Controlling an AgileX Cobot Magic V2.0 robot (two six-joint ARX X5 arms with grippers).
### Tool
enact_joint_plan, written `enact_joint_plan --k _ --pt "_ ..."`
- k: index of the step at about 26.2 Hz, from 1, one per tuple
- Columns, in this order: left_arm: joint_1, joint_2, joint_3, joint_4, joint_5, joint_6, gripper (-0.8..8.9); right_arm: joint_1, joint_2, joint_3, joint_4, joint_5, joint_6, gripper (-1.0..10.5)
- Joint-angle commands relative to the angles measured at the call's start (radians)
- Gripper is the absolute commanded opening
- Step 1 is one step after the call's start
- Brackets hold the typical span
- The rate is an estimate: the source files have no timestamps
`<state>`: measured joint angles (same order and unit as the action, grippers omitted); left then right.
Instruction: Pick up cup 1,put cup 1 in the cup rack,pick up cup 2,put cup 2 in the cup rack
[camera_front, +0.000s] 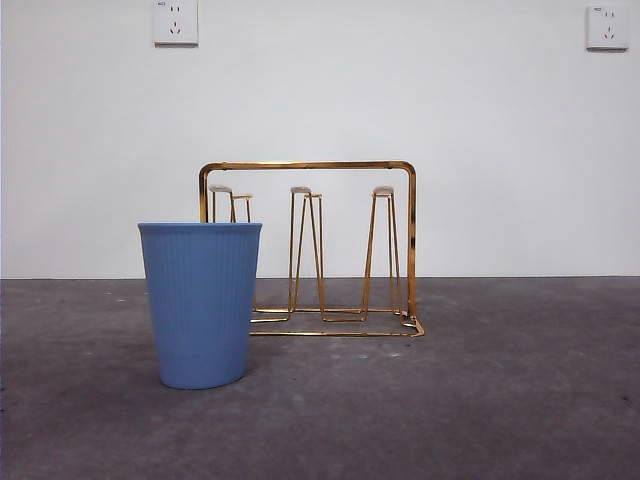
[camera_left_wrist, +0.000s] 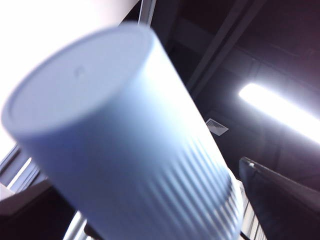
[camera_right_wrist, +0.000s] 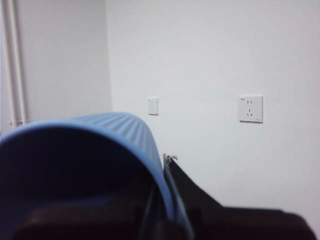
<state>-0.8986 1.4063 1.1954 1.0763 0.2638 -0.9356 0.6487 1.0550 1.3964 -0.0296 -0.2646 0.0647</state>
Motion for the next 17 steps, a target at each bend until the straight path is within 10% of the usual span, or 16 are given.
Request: enact_joint_plan --k 1,6,17 --pt "0.013 0.004 0.000 0.025 -0.003 0.013 6.24 0.002 -0.002 -0.004 -0.011 0.008 -0.032 -0.2" --pt "0.018 0.004 0.000 0.077 -0.015 0.013 5.93 0.002 -0.002 -0.004 0.005 0.027 -0.042 -0.2" --pt "0.018 0.004 0.000 0.065 -0.029 0.020 -0.08 0.002 0.001 -0.004 -0.002 0.030 -0.042 -0.1"
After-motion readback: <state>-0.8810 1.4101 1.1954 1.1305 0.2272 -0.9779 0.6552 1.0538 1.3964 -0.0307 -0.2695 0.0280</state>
